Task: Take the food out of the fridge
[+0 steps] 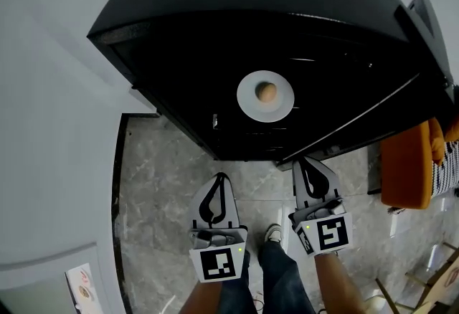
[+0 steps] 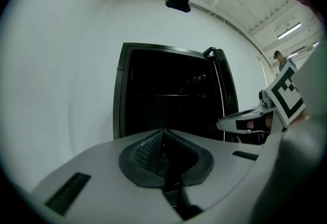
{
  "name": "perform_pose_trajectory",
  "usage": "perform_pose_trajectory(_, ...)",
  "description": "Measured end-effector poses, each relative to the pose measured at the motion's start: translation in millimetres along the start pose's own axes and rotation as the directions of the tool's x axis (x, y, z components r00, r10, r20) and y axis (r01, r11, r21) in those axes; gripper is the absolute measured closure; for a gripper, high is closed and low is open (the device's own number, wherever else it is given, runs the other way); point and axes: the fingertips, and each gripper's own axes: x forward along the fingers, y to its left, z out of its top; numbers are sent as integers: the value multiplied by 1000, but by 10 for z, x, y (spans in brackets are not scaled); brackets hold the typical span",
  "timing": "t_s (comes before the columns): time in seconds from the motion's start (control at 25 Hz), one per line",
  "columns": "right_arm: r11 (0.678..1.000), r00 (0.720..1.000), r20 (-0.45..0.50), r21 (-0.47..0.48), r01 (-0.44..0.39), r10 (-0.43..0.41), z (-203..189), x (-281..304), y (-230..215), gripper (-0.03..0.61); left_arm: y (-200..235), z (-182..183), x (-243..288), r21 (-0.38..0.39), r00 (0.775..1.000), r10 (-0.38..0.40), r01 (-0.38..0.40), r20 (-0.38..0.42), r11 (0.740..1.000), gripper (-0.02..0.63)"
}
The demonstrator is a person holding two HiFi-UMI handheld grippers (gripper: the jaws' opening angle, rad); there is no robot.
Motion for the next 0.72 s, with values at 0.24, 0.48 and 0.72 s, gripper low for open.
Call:
perform_pose_trajectory(0.24,999,1000,-6,44,12,-12,-270,226,-32,557,78,-244,172,-4,1000,-7,7,-3,1000,600)
perform_pose_trajectory(0.48,999,1000,0,47,16,-16,-472,402,-25,557,74,-470,253,-2,1000,-17,17,0,1000,600)
perform_pose_trajectory(0.72,997,1000,-10,77,13,-13,-587,492,-28,557,46,-623,249,-8,1000,-18,18,-21,1000,600)
